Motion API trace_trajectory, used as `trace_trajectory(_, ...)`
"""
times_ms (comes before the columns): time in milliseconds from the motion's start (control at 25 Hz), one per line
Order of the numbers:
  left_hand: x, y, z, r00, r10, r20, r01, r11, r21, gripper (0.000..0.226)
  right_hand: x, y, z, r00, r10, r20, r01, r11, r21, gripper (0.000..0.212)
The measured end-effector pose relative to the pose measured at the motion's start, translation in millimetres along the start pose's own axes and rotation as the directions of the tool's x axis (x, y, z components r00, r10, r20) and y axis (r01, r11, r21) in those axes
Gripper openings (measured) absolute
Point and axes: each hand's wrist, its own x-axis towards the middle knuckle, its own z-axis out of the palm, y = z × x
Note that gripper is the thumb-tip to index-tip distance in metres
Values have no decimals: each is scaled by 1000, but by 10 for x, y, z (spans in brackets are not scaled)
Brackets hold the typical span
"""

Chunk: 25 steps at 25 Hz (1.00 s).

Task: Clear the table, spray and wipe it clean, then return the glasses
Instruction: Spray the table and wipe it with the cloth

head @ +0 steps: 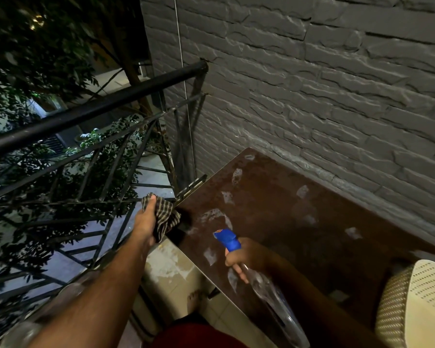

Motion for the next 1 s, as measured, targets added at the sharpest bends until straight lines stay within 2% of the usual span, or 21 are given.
trace_trajectory(80, -18, 30, -10, 999, 11, -31, -10, 1000, 16, 69, -9, -95, 54, 998, -47, 51, 47, 999, 1, 10)
trace_trajectory(280, 15, 45, -135, 996, 7, -89, -7, 1000, 7, 80, 66, -264, 194, 990, -139, 25, 139, 990, -11, 8)
trace_trajectory(440, 56, 83, -277, 991, 31, -130, -30, 1000, 9, 75, 68, -164, 156, 994, -109, -20, 107, 993, -54, 10)
trace_trajectory(600, 18, 98, -318, 986, 9, -164, -9, 1000, 1, 74, 50, 16, 28, 984, -37, -176, 23, 996, -81, 14)
trace_trajectory(680, 7, 72, -315, 984, 7, -177, -4, 1000, 15, 71, -8, 99, -46, 993, 9, -120, -9, 1000, 1, 12)
trace_trajectory(800, 35, 25, -306, 988, 0, -155, 4, 1000, 26, 74, -93, 243, -143, 999, 35, 38, -39, 994, 106, 16)
trace_trajectory(880, 50, 11, -251, 991, 3, -130, 1, 1000, 29, 72, -141, 281, -180, 997, 64, 41, -68, 992, 108, 14)
trace_trajectory(1000, 25, 7, -89, 993, 11, -117, -5, 999, 53, 73, -207, 208, -242, 995, 95, 9, -95, 974, 205, 14)
